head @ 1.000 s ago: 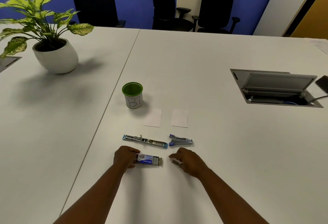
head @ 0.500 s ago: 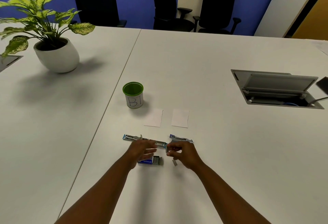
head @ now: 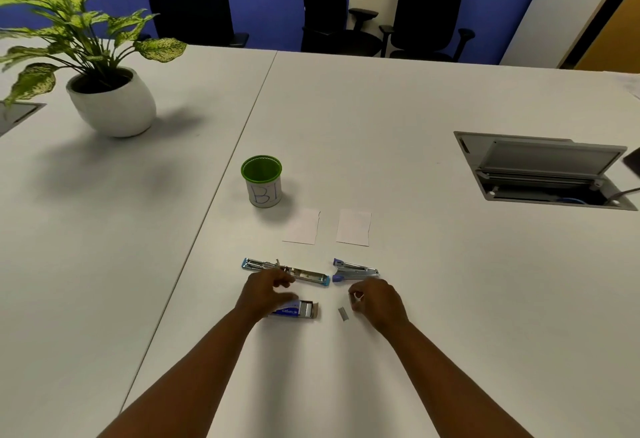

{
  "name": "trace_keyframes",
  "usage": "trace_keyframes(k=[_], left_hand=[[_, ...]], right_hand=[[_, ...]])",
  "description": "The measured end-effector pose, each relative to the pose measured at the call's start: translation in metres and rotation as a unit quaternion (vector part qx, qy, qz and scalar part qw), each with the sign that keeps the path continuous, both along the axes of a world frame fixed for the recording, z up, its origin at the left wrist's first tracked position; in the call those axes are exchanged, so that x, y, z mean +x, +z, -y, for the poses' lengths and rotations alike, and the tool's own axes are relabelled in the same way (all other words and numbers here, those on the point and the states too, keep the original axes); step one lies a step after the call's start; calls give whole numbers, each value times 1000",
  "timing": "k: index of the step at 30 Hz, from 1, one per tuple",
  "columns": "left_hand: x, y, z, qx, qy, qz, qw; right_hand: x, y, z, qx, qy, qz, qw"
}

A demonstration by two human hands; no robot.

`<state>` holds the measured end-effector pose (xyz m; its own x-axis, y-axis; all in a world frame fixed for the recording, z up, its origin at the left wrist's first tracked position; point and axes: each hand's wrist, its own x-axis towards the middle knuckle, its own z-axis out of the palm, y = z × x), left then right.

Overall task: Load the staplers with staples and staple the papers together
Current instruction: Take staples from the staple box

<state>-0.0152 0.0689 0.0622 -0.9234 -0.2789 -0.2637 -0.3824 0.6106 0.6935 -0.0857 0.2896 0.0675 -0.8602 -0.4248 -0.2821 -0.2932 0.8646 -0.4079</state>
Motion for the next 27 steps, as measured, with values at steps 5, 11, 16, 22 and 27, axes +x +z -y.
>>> trace_keyframes(k=[5,11,16,22,27], left_hand=[[12,-14,13,-131,-123,47,983],[15,-18,11,-130,-104,27,986],[17,-20,13,-112,-98,12,989],[15,-21,14,-94,-91,3,991],[15,-22,15,-85,-93,2,992]], right_hand=[[7,6,20,-93,3,40,995],[20,5,57,-56,74,8,996],[22,-1,69,-6,104,20,994],[21,-4,70,23,123,29,992],[21,-9,70,39,135,12,990]])
